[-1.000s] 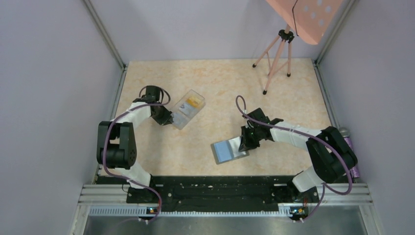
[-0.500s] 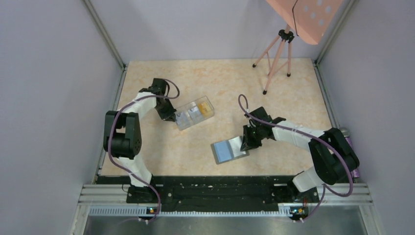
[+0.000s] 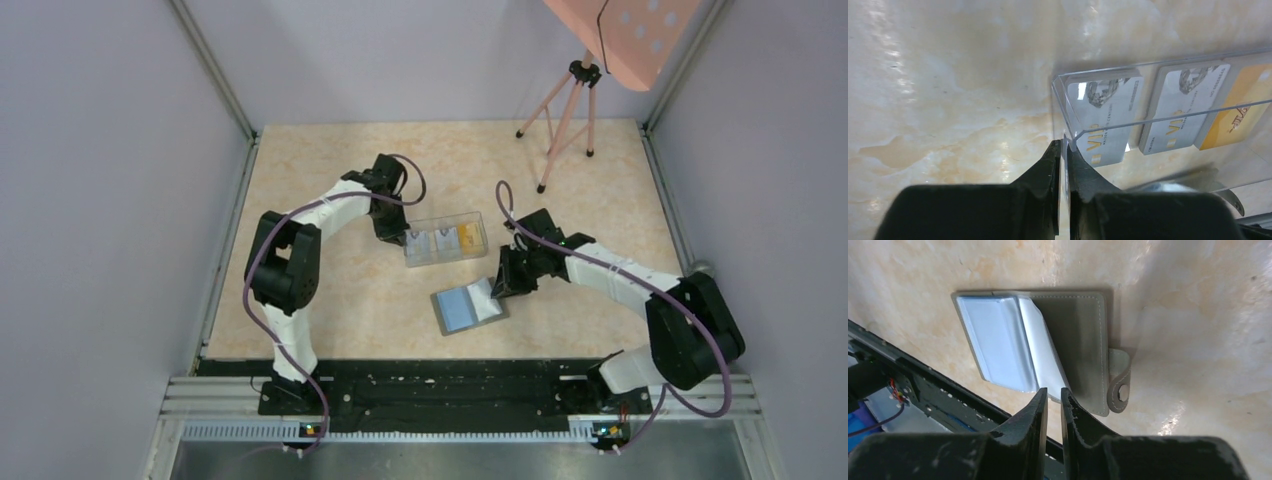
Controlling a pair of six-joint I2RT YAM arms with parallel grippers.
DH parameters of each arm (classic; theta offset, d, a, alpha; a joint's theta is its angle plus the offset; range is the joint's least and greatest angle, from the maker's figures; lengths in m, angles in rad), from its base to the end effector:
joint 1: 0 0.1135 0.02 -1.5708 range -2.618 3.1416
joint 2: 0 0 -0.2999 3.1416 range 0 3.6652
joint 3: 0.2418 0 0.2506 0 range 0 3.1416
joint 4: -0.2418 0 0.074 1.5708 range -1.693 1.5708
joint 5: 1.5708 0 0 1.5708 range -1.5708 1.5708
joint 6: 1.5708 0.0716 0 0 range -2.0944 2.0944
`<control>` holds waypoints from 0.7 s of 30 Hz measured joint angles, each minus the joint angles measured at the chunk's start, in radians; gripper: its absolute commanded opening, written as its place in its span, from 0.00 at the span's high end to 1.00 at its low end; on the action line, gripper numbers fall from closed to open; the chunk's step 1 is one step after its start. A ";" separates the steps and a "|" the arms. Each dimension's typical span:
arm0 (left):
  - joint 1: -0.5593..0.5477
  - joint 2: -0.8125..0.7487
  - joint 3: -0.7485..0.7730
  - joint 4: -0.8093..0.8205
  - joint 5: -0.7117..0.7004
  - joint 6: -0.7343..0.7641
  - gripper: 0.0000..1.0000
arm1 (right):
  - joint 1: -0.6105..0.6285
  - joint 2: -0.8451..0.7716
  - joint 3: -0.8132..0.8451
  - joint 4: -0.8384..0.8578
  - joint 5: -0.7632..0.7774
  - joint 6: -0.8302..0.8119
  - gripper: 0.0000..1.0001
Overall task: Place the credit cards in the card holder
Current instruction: Move the storage box to the center of the board.
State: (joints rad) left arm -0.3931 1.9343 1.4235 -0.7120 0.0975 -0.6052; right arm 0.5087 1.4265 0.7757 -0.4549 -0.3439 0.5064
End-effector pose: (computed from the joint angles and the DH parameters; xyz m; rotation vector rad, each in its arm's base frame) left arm 0.3832 -0.1665 0.1906 -0.2783 2.8466 -0.3632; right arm 0.2243 0.1527 0.1842 -0.1186 2.8054 0.7487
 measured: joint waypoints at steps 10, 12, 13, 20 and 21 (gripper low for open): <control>-0.116 0.005 0.007 0.001 0.003 0.001 1.00 | -0.129 -0.120 0.055 -0.021 -0.021 0.010 0.54; -0.143 0.005 0.005 0.001 0.004 0.000 1.00 | -0.132 -0.120 0.062 -0.023 -0.022 0.011 0.51; -0.156 0.005 0.004 0.002 0.007 -0.002 1.00 | -0.132 -0.121 0.064 -0.025 -0.023 0.010 0.49; -0.218 -0.026 -0.052 0.042 0.048 -0.026 1.00 | -0.139 -0.120 0.064 -0.042 -0.008 0.008 0.33; -0.221 -0.035 -0.066 0.052 0.053 -0.032 1.00 | -0.140 -0.120 0.064 -0.046 -0.003 0.008 0.32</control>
State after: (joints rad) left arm -0.6140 1.8996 1.3571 -0.6601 0.1501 -0.6376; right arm 0.3691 1.3064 0.8398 -0.5007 -0.3470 0.5144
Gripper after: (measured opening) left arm 0.091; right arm 0.631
